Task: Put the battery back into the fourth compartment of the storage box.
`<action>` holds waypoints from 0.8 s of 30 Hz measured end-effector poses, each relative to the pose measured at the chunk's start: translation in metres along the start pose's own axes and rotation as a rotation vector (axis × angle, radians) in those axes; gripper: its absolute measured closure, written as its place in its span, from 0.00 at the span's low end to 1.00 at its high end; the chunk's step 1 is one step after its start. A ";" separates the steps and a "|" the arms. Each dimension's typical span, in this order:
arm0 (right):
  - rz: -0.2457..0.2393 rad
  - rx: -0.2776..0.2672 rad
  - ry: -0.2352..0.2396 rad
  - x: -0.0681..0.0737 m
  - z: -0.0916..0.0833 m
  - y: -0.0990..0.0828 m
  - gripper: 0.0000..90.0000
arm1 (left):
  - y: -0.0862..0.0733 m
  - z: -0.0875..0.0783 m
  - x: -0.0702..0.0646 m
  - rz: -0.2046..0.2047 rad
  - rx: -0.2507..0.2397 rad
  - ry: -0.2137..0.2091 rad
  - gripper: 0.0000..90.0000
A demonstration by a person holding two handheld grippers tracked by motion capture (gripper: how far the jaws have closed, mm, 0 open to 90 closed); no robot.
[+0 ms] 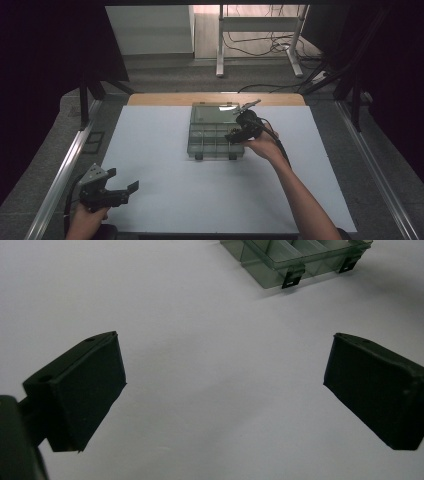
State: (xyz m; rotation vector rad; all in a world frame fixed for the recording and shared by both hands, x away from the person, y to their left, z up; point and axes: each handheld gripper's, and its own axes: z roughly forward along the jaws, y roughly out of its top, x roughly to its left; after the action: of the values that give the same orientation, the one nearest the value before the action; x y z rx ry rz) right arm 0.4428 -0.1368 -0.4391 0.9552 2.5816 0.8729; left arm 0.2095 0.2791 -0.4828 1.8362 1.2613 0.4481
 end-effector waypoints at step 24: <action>-0.022 -0.059 0.032 0.026 -0.034 -0.037 0.11 | 0.000 0.000 -0.001 0.005 0.003 0.004 0.04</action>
State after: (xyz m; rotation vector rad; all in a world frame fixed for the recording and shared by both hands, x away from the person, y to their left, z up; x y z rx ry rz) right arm 0.3904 -0.1572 -0.4359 0.9026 2.5727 0.9610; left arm 0.2096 0.2783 -0.4827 1.8422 1.2610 0.4522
